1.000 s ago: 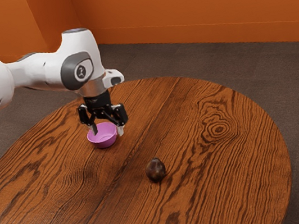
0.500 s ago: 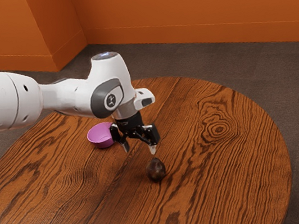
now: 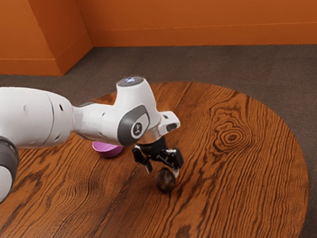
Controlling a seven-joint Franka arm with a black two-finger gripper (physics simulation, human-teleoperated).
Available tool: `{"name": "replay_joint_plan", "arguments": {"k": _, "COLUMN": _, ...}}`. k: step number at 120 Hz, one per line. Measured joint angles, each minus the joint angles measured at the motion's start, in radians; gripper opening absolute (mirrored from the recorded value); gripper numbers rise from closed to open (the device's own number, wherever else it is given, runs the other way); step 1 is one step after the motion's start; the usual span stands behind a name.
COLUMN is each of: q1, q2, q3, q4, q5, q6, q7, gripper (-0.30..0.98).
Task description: Place the pear in the bowl.
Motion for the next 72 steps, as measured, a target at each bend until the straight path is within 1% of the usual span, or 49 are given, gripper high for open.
{"name": "replay_joint_plan", "arguments": {"k": 13, "q1": -0.001, "q2": 0.033, "q3": -0.001, "q4": 0.003, "q5": -0.017, "q6": 0.019, "q7": 0.012, "gripper": 0.67}}
{"name": "replay_joint_plan", "arguments": {"k": 42, "q1": 0.0, "q2": 0.048, "q3": -0.002, "q4": 0.004, "q5": -0.038, "q6": 0.039, "q7": 0.032, "gripper": 0.67}}
{"name": "replay_joint_plan", "arguments": {"k": 72, "q1": 0.003, "q2": 0.049, "q3": -0.003, "q4": 0.001, "q5": -0.048, "q6": 0.037, "q7": 0.046, "gripper": 0.61}}
